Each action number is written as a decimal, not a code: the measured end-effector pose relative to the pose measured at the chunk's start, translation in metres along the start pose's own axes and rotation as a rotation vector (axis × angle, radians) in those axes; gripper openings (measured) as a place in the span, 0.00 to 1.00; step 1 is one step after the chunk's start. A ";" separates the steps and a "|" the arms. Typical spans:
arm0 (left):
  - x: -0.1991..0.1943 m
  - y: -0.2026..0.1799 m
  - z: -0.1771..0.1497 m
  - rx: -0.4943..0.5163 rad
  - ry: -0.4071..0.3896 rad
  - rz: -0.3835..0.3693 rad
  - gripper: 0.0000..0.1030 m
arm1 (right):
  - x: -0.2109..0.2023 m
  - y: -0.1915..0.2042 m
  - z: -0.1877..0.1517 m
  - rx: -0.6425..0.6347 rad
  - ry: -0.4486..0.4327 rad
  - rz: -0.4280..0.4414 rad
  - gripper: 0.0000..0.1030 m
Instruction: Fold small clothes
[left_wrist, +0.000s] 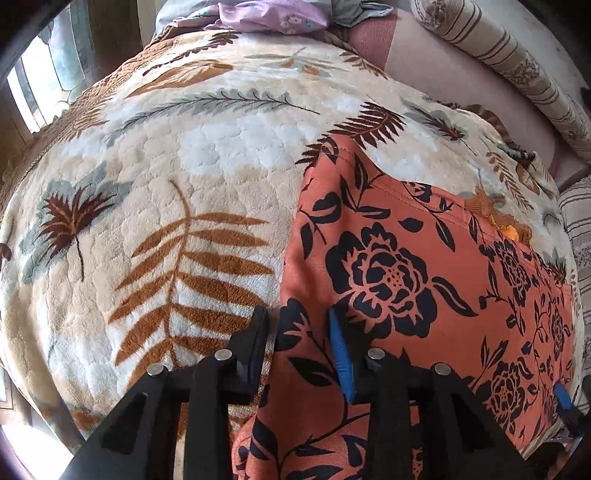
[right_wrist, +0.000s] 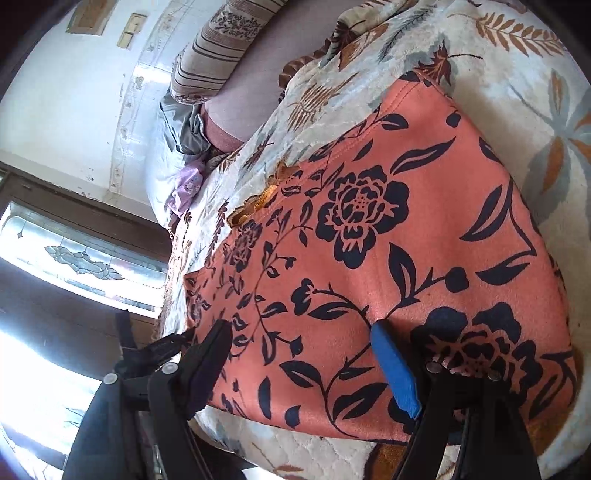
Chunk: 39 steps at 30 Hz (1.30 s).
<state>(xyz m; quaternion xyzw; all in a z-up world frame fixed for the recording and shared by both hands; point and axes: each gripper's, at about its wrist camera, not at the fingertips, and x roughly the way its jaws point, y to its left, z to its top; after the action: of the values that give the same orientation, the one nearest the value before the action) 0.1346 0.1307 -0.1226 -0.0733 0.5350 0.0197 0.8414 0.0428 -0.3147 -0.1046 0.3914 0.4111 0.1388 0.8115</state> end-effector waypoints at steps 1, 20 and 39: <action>-0.002 -0.003 -0.003 0.032 -0.015 0.020 0.38 | -0.005 0.004 0.008 -0.012 -0.015 0.012 0.78; -0.015 -0.006 -0.016 0.078 -0.038 0.080 0.51 | -0.016 -0.005 0.040 0.042 -0.013 -0.037 0.79; -0.066 -0.030 -0.070 0.163 -0.060 0.047 0.57 | -0.042 0.007 -0.024 0.049 -0.110 -0.079 0.84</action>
<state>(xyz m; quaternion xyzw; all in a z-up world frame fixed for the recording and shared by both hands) 0.0469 0.0942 -0.0894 0.0086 0.5110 -0.0019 0.8595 -0.0013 -0.3212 -0.0841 0.4016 0.3845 0.0748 0.8278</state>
